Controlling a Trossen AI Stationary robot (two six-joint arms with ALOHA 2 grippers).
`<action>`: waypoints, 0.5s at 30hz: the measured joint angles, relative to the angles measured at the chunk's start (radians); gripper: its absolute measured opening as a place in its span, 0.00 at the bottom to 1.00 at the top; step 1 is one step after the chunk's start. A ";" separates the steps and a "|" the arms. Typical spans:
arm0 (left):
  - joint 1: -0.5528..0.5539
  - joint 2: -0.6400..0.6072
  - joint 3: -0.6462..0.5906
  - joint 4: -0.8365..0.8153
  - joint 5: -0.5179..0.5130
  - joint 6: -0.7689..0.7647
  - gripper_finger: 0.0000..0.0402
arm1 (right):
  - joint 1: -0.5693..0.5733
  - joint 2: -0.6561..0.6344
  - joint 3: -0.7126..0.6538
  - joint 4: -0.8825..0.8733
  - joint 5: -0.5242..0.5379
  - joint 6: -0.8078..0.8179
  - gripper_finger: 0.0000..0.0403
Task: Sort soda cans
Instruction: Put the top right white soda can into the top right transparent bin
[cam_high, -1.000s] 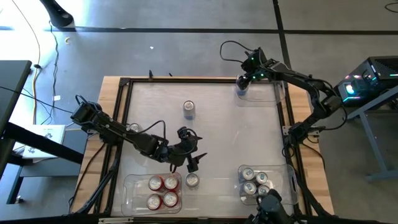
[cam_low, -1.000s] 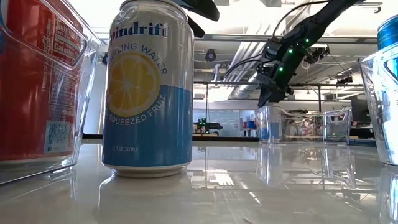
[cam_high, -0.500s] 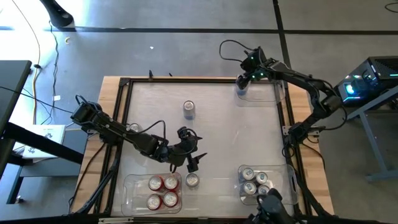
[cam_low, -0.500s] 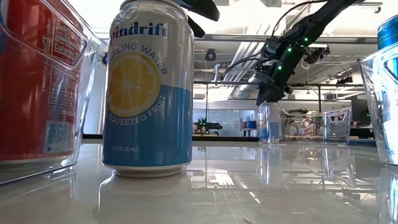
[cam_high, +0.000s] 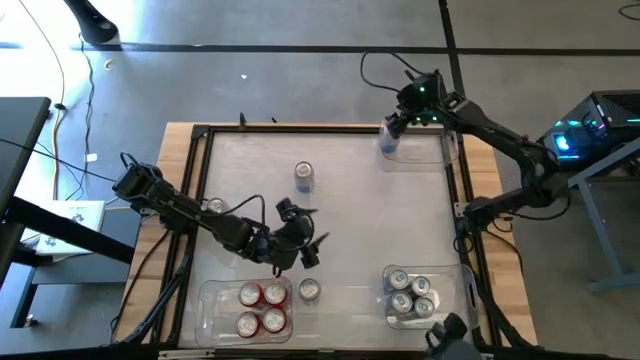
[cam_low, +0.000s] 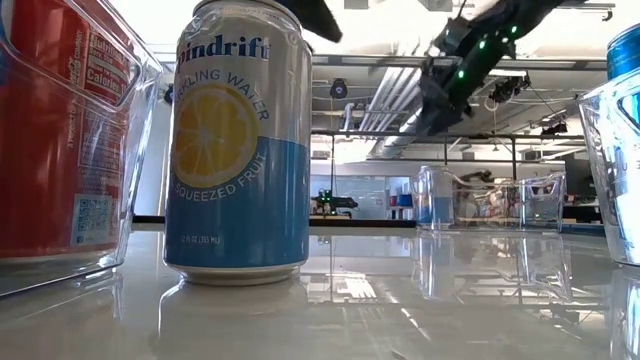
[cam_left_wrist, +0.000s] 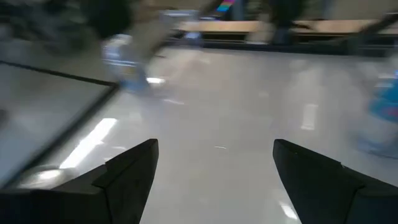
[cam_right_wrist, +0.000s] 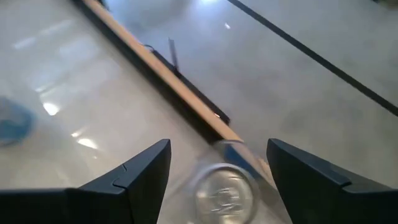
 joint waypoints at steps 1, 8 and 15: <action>-0.001 -0.012 0.000 -0.024 -0.034 -0.008 0.78 | 0.016 -0.017 0.000 -0.005 -0.004 0.003 0.64; 0.065 -0.151 0.000 -0.311 -0.056 -0.077 0.78 | 0.203 -0.162 -0.133 0.050 -0.045 0.000 0.64; 0.310 -0.189 -0.020 -0.371 0.183 0.086 0.77 | 0.421 -0.367 -0.425 0.329 -0.046 0.131 0.64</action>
